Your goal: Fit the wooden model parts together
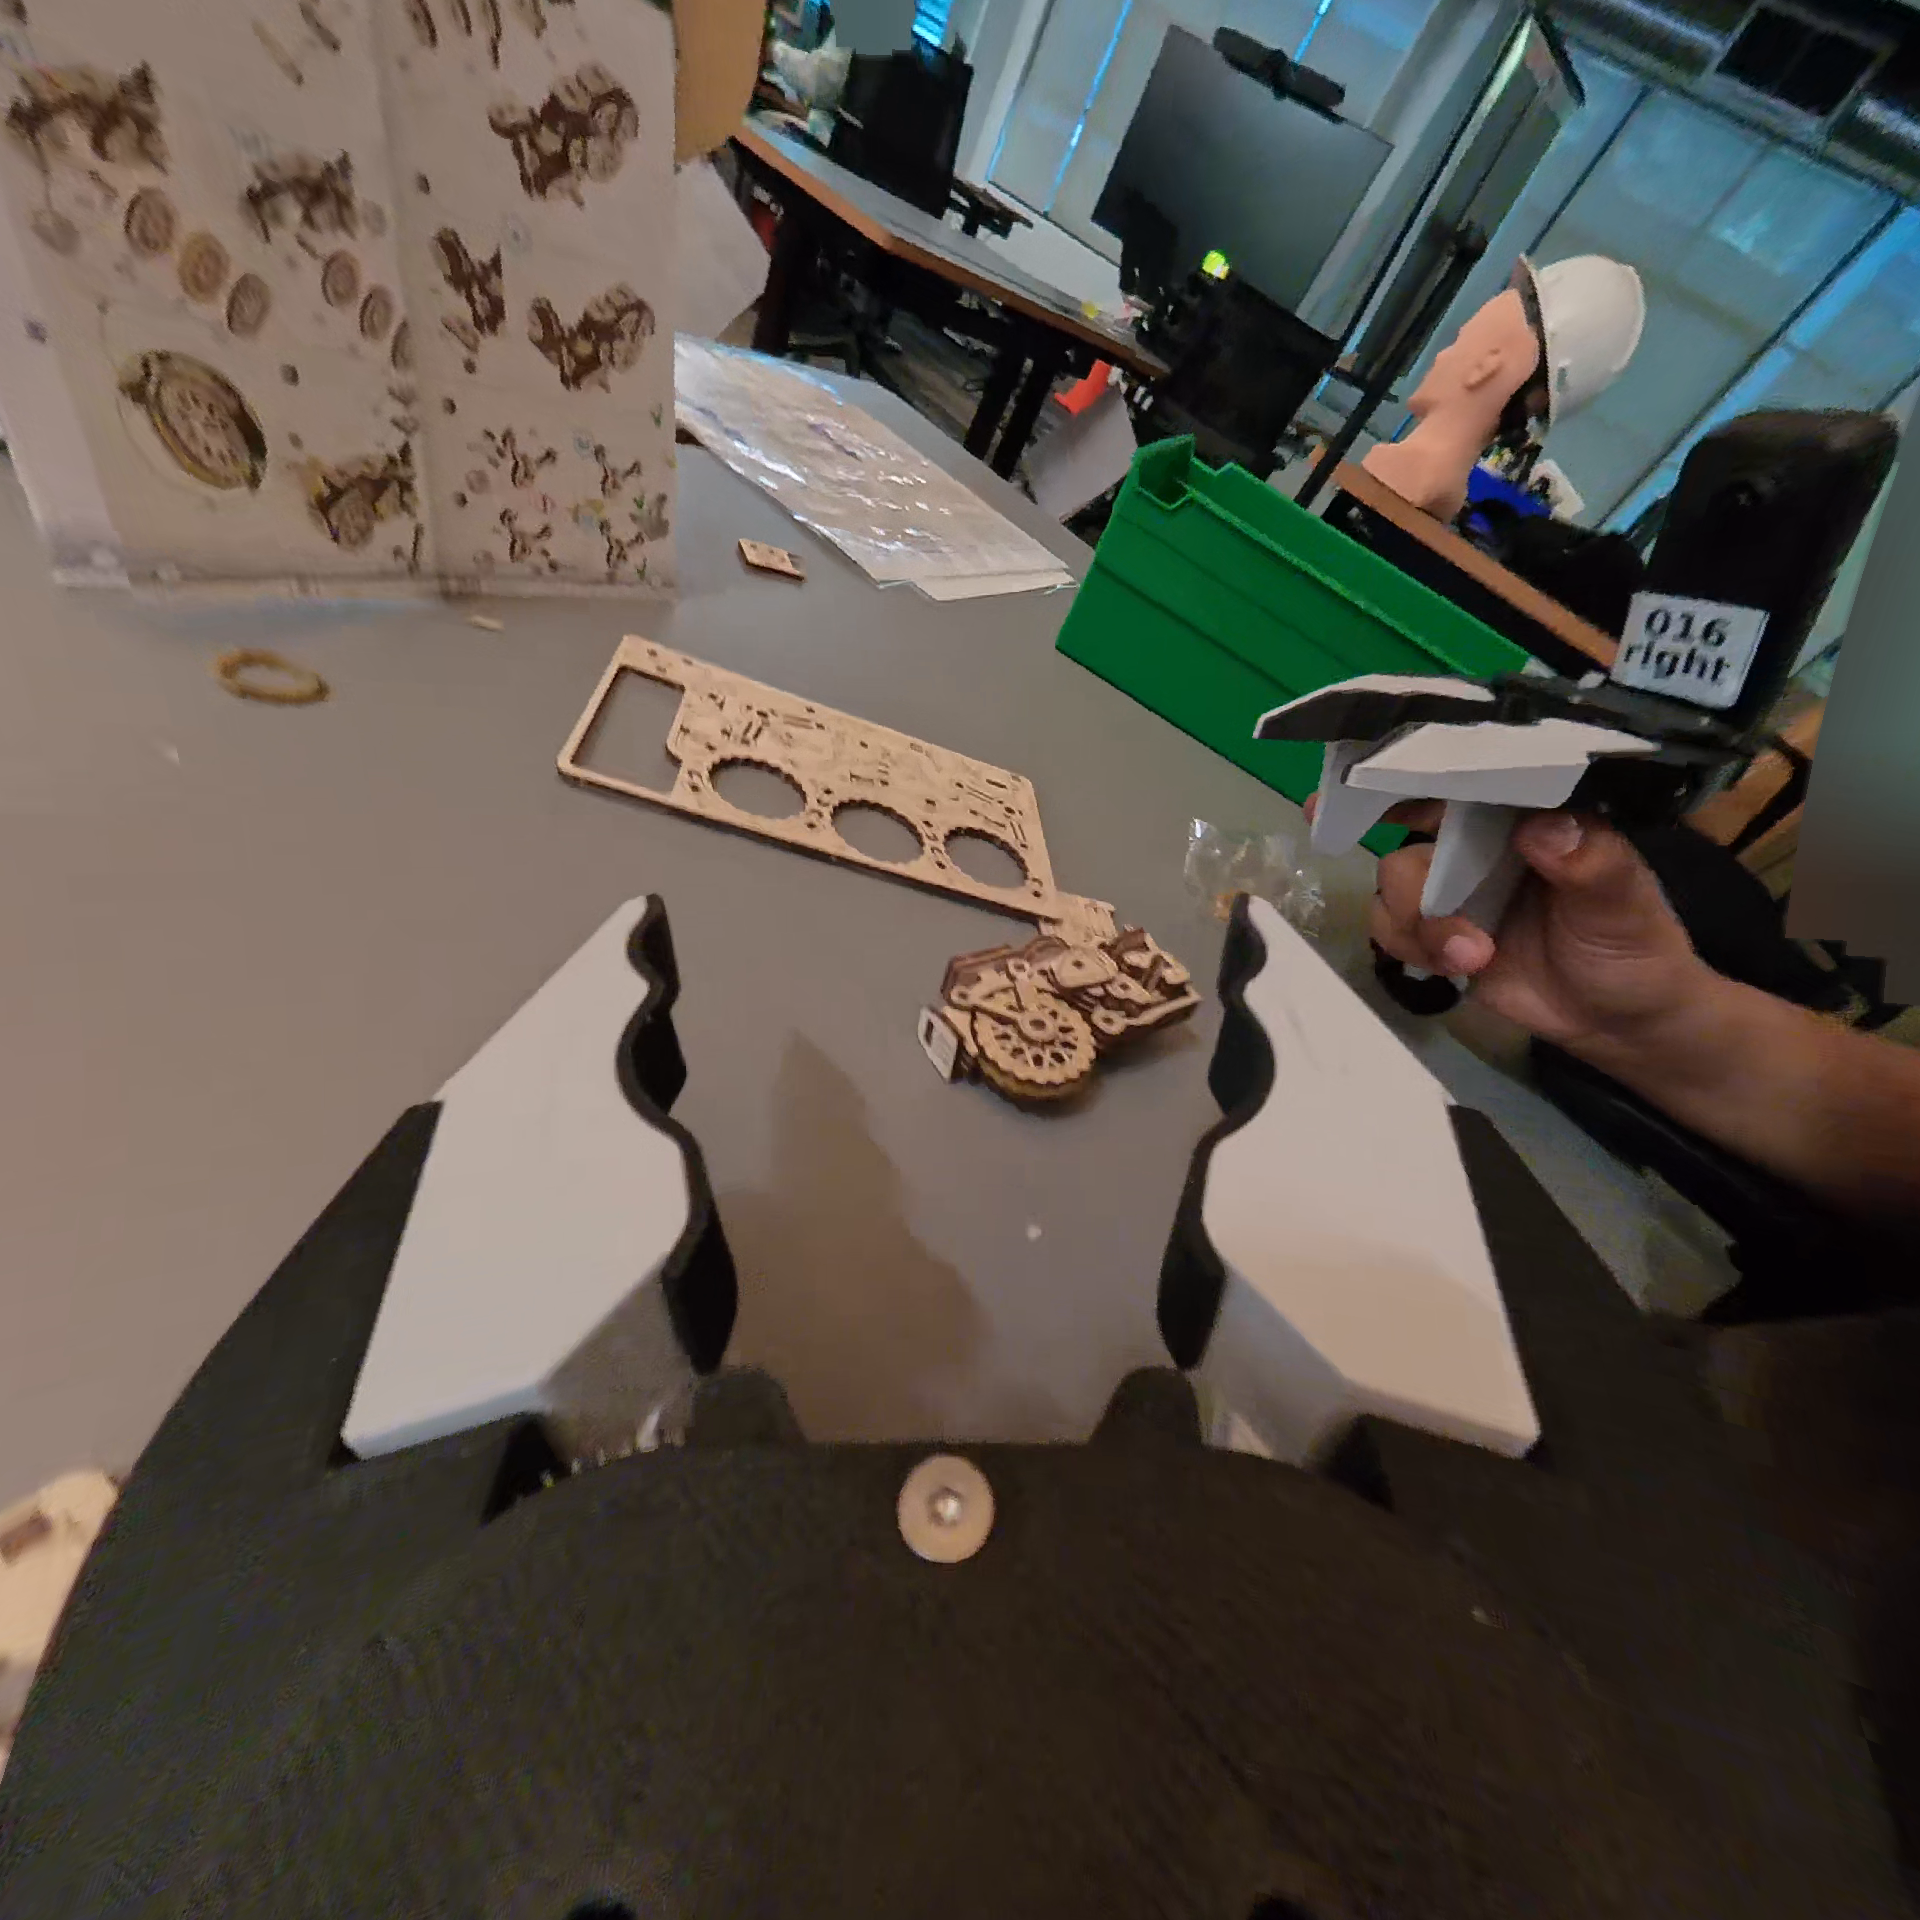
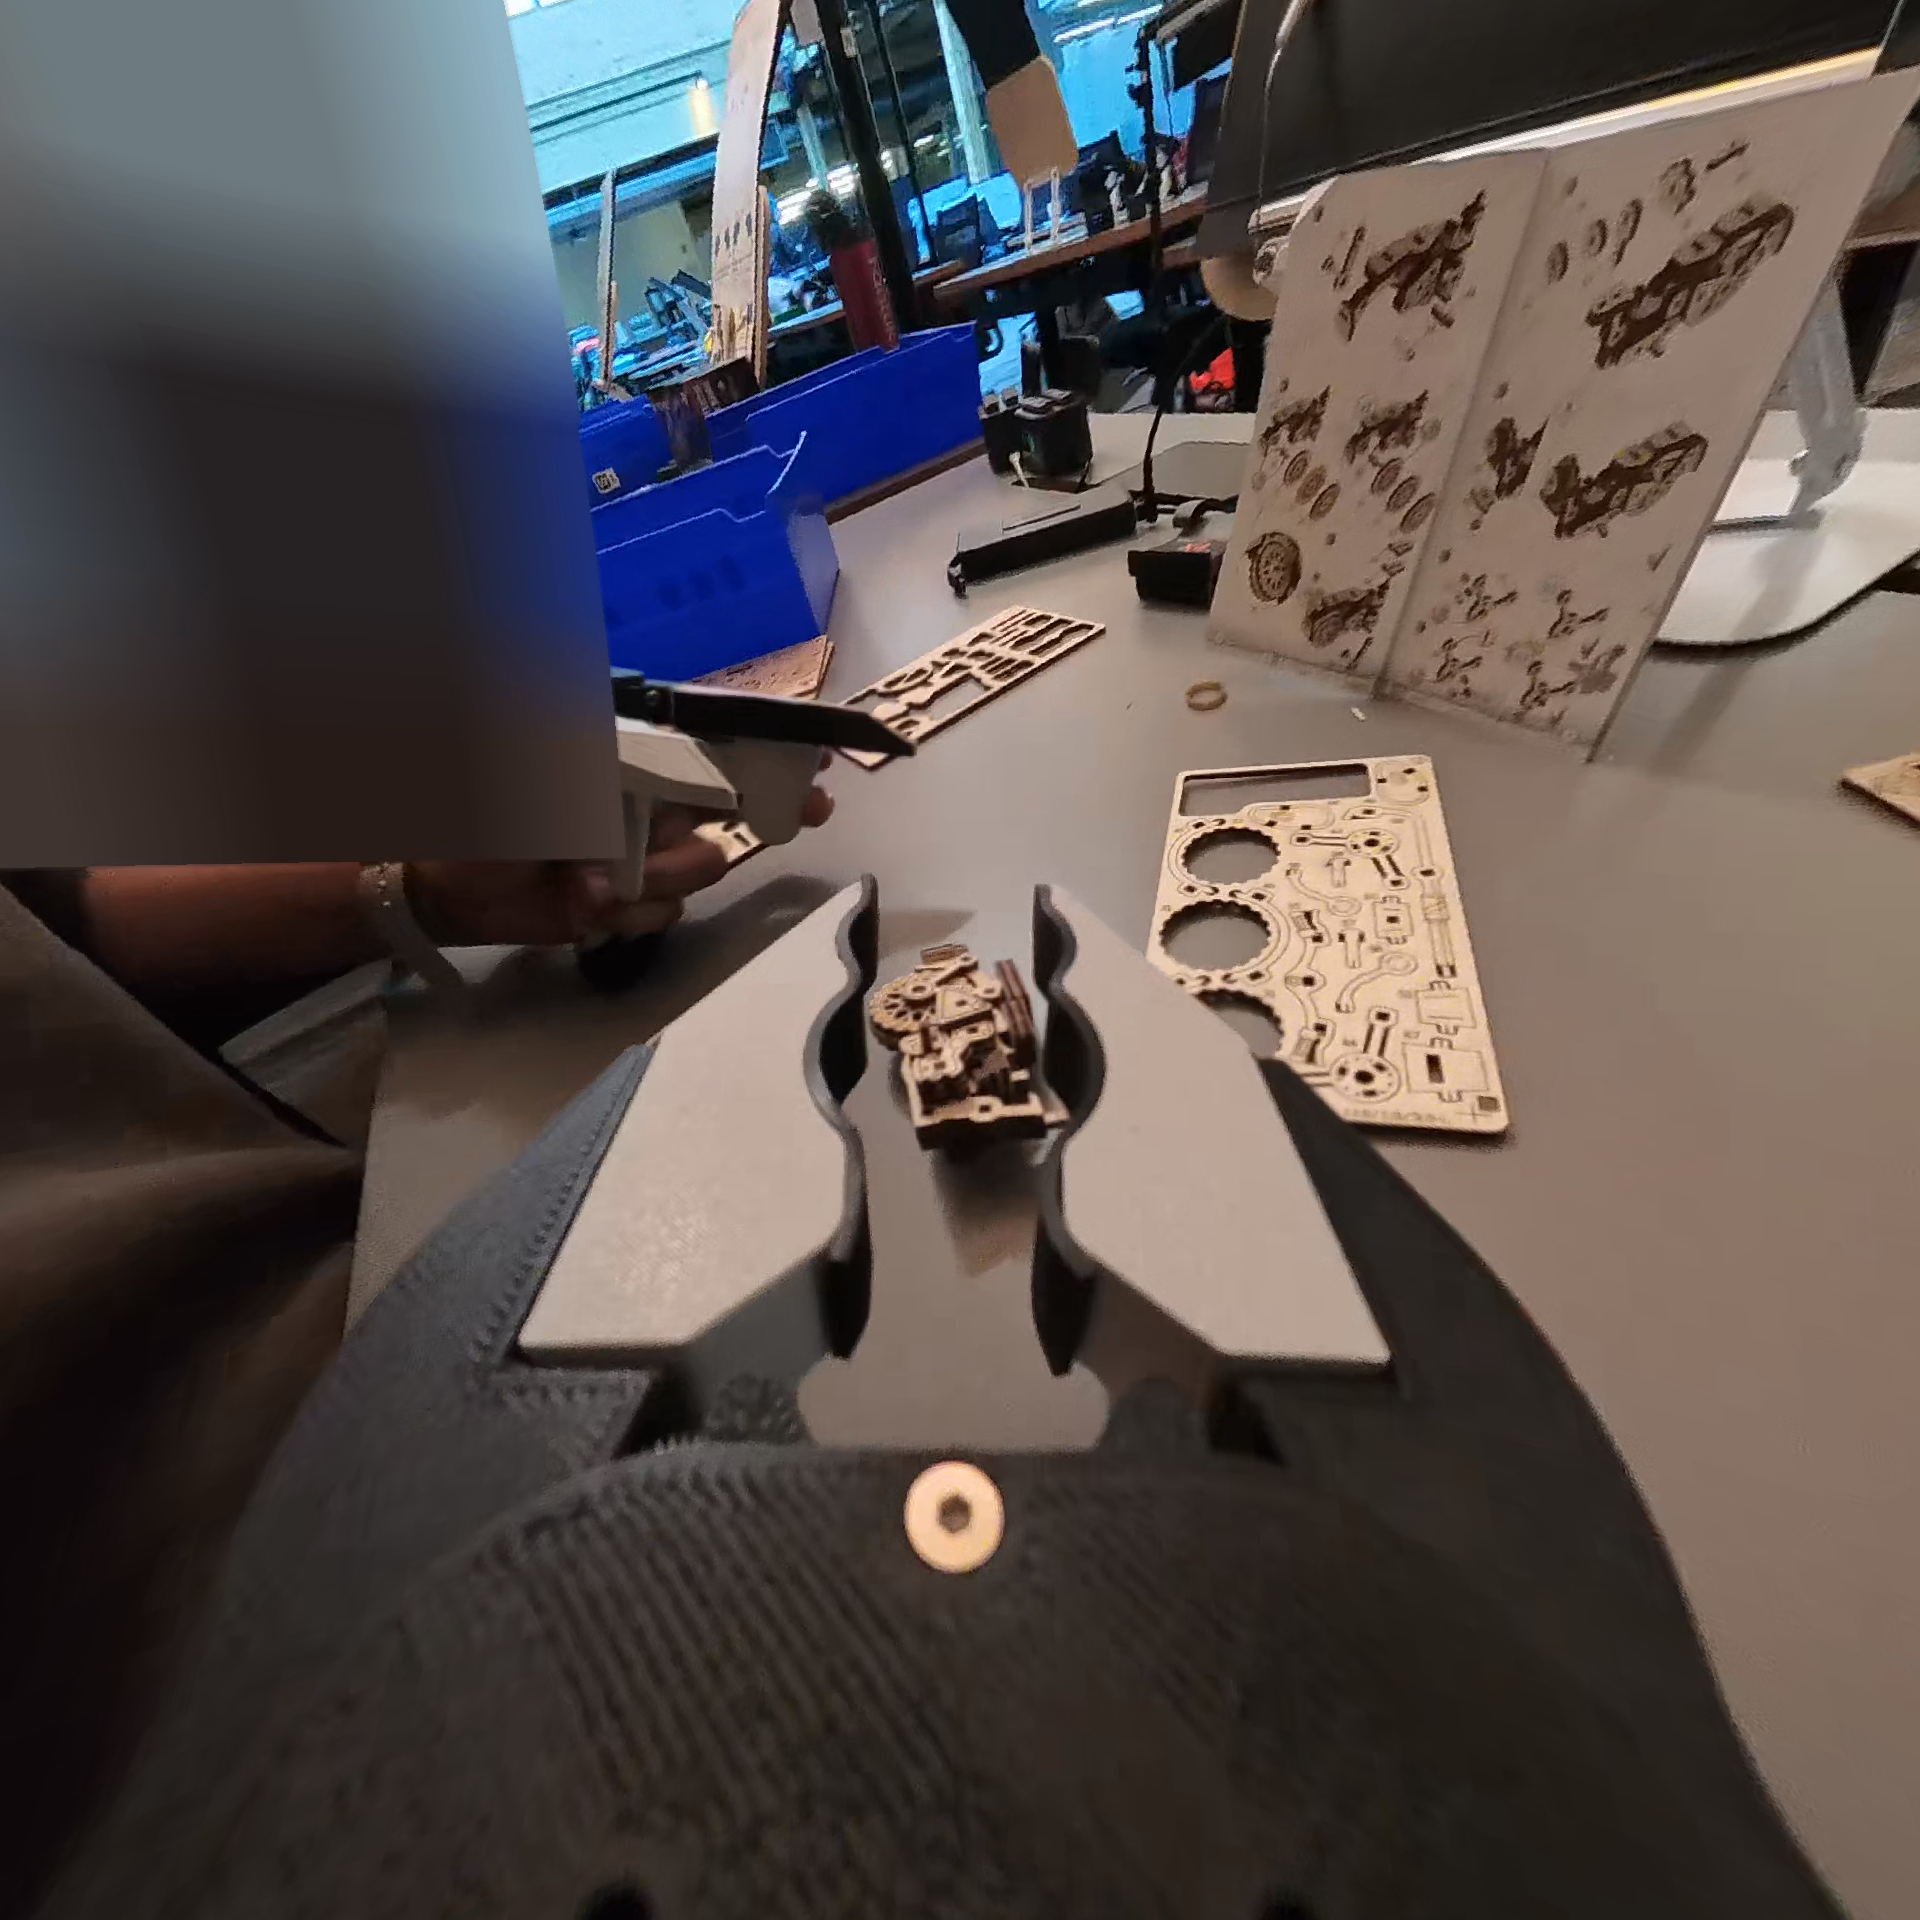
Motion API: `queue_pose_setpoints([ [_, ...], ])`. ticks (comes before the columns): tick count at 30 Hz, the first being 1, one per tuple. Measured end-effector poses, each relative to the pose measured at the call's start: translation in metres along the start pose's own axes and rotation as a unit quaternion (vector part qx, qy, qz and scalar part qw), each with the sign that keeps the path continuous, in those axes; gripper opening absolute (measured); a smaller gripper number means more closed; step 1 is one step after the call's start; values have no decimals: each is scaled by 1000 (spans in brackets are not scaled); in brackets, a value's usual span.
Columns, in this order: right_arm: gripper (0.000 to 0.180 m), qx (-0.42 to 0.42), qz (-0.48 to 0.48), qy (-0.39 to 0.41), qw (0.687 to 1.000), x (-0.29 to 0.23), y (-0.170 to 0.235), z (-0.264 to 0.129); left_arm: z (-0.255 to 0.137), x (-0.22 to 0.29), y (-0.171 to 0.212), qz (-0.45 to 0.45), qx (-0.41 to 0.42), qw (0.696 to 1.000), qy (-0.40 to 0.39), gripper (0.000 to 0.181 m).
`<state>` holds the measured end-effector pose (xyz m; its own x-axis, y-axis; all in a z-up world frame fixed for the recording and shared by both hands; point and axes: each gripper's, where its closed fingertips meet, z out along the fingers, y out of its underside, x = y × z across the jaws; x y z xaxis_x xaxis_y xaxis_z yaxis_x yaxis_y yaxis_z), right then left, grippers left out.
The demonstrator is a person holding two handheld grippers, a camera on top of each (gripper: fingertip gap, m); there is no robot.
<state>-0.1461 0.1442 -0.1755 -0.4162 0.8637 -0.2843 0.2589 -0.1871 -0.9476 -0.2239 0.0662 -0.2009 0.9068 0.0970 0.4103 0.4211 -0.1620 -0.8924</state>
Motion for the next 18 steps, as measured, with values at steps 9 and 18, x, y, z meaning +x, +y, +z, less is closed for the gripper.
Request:
queue_pose_setpoints([
  [9, 31, -5, -31, -14, 999, 8, -16, 5, 28, 15, -2, 118, -23, 993, 2, 106],
  [18, 38, -44, -40, -7, 998, -4, 4, 13, 15, 23, 2, 111, -14, 994, 16, 92],
])
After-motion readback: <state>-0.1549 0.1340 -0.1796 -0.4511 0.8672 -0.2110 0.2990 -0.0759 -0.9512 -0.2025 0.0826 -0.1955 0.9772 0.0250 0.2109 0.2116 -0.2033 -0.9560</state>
